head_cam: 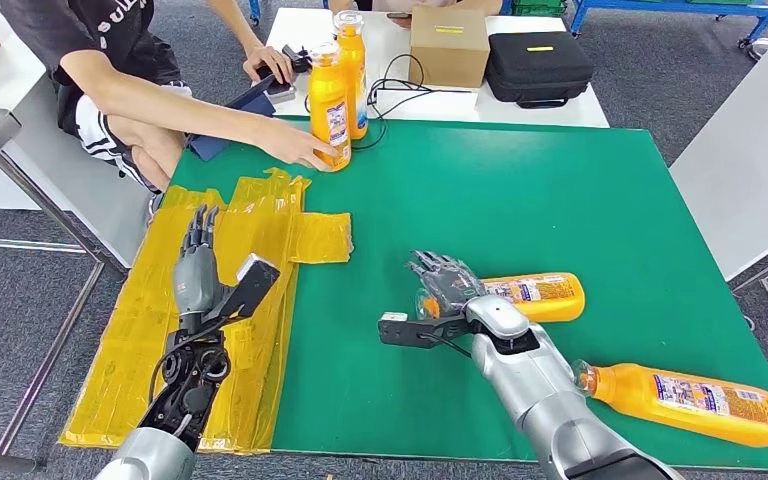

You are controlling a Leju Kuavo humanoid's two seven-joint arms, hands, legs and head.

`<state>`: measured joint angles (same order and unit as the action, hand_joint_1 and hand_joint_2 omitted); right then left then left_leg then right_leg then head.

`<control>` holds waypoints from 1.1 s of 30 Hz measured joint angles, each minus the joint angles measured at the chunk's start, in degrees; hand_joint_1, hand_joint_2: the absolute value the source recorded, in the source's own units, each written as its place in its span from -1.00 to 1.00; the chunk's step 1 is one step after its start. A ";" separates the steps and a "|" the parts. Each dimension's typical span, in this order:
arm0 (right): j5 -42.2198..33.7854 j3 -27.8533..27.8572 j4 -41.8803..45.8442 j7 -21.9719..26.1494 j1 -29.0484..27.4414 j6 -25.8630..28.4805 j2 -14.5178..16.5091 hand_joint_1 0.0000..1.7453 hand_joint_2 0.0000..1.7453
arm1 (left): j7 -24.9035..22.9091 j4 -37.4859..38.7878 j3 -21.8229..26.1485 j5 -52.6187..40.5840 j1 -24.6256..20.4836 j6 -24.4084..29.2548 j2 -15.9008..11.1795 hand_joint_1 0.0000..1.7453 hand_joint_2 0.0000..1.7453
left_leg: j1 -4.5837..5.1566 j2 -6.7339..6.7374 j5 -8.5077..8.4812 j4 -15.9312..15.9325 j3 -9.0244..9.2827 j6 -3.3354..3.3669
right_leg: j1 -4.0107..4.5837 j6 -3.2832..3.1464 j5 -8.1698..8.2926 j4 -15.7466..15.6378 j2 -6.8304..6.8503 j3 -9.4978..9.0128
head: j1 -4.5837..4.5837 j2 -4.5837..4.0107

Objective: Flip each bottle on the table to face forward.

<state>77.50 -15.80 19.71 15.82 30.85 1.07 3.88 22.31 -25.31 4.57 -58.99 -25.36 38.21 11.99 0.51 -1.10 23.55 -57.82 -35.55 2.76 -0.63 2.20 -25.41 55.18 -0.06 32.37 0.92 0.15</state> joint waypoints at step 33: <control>-12.79 1.01 16.98 0.10 -1.02 -3.66 -28.01 -1.00 1.00 | 0.90 -0.26 1.19 3.30 1.08 -0.07 -2.81 -1.00 1.00 | 0.25 -0.11 0.00 -0.02 -0.12 0.06 | -0.18 0.05 0.02 -0.02 0.11 0.09 | 0.01 0.01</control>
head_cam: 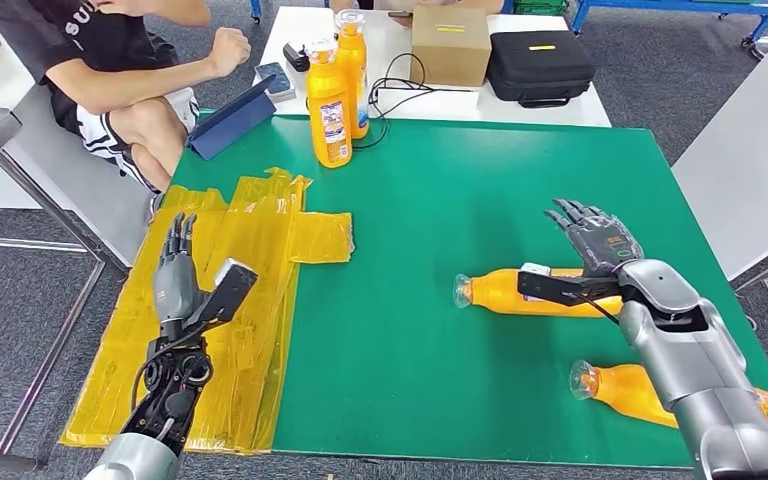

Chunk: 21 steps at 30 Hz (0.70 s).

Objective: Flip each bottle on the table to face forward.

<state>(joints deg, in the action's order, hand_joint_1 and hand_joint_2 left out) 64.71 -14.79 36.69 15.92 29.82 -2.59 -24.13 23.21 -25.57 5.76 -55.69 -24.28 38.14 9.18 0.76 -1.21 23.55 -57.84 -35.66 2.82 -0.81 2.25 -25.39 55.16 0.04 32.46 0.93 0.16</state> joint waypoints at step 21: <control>-8.03 0.32 5.69 2.27 -5.99 -8.05 -7.78 -1.00 1.00 | -1.13 0.00 0.23 0.04 -0.30 -0.44 -0.26 -1.00 1.00 | 0.01 0.03 0.02 0.00 -0.06 0.01 | 0.00 0.00 0.00 -0.01 -0.02 0.07 | 0.01 -0.01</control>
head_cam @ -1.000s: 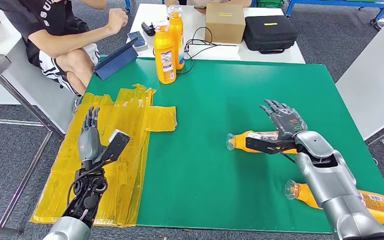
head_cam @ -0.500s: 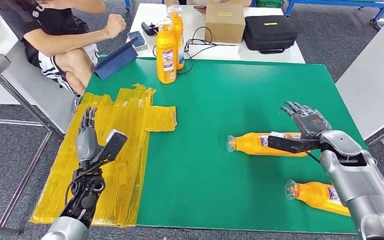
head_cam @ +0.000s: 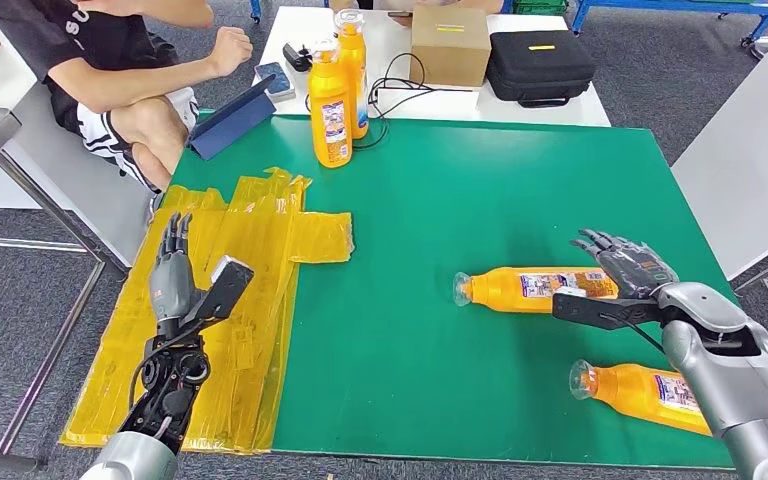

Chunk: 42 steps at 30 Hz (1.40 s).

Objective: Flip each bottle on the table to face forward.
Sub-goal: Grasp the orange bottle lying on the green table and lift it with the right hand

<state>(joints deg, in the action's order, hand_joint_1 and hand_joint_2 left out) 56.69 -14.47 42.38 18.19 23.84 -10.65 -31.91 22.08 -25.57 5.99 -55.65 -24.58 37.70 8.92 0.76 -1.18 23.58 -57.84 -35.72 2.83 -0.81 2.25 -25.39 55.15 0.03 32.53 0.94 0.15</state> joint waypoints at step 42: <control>2.77 -2.70 -16.94 -8.55 2.58 9.03 12.21 -1.00 1.00 | -0.54 0.04 -0.15 -1.15 -0.64 -0.39 1.76 -1.00 1.00 | -0.13 0.42 0.02 0.01 0.25 -0.02 | 0.10 -0.02 0.02 -0.01 -0.35 -0.12 | -0.02 0.01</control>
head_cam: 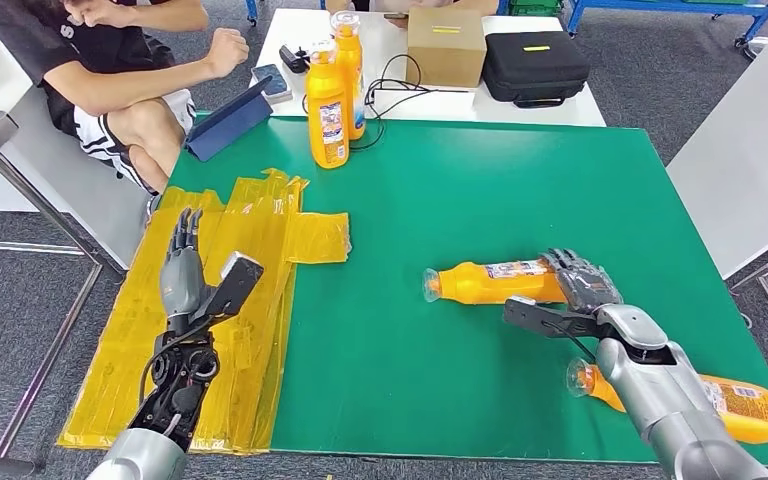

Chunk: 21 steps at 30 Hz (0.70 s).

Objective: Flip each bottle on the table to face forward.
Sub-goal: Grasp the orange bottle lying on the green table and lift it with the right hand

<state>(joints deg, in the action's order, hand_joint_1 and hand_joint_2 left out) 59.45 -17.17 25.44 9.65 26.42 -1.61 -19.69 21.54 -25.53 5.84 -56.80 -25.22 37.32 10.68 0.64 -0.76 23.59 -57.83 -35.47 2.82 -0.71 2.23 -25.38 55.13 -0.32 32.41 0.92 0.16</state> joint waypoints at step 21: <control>5.06 1.53 -2.87 -3.89 3.25 -3.45 5.62 1.00 1.00 | -2.26 0.03 -0.33 -1.35 -0.75 -1.10 1.04 -1.00 1.00 | -0.04 0.42 0.08 0.02 0.52 -0.10 | 0.04 -0.03 0.03 -0.02 -0.37 -0.38 | 0.00 0.00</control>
<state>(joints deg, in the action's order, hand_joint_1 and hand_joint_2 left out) 64.52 -15.64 22.57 5.76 29.67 -5.06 -14.08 19.28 -25.50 5.51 -58.16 -25.97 36.22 11.72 0.60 -0.33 23.67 -57.82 -34.94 2.71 -0.67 2.20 -25.35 55.12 -0.69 32.02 0.92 0.15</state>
